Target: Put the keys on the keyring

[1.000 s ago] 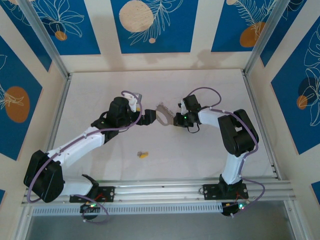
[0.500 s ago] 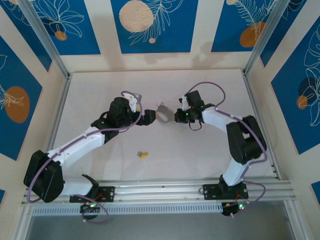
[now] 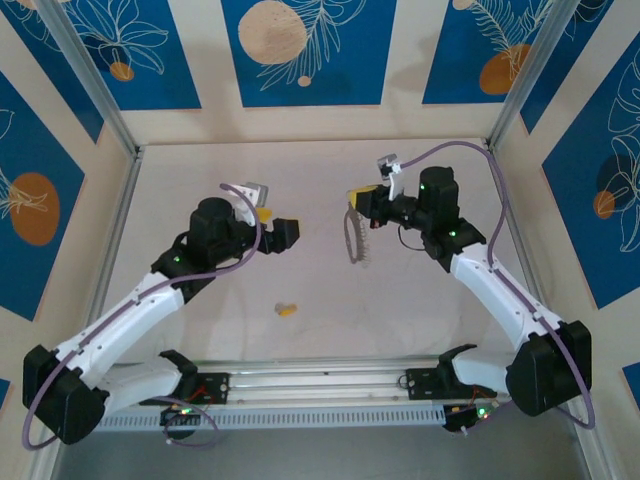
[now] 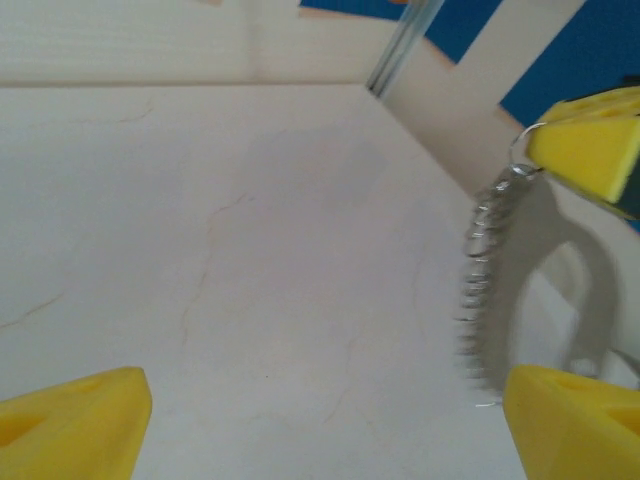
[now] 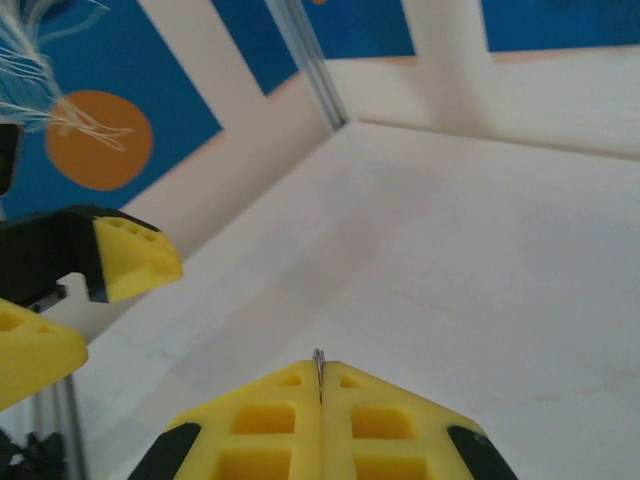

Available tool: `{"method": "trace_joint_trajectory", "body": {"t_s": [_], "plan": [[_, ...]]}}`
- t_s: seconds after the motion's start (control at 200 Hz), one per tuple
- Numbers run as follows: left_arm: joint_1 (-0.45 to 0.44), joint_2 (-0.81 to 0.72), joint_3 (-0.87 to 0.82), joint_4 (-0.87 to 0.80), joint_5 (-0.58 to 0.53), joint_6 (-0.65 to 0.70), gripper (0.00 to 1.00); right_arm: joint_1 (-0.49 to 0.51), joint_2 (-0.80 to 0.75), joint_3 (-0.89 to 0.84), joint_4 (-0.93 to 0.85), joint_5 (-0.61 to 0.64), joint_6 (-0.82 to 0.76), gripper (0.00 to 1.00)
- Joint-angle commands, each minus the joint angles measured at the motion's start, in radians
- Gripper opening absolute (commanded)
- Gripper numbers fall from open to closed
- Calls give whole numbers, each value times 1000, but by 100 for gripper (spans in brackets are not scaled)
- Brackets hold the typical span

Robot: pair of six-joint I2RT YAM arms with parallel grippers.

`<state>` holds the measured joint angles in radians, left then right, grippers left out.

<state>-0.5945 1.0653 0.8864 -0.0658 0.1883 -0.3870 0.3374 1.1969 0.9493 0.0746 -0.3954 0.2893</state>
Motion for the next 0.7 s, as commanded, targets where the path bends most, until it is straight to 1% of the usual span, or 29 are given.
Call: {"method": "trace_joint_trajectory", "body": {"t_s": [0.0,0.06,0.225,0.37,0.465,0.55,0.6,0.695], "plan": [[-9,-10,57,9,97,19,88,-21,-17,-26,151,-186,64,0],[-10,-4,76,21,131,16,86,-29,-13,-39,215,-247,107,0],[-10,31,118,91,216,15,81,-40,17,-66,383,-364,217,0],[-10,65,158,133,270,19,75,-48,60,-62,479,-431,282,0],[-8,97,182,168,319,10,68,-48,85,-69,541,-451,327,0],[-7,124,193,208,366,-13,58,-44,100,-86,604,-457,373,0],[-8,139,194,233,393,-31,53,-42,105,-98,638,-456,398,0],[-7,155,183,280,433,-64,48,-35,114,-125,693,-453,438,0]]}}
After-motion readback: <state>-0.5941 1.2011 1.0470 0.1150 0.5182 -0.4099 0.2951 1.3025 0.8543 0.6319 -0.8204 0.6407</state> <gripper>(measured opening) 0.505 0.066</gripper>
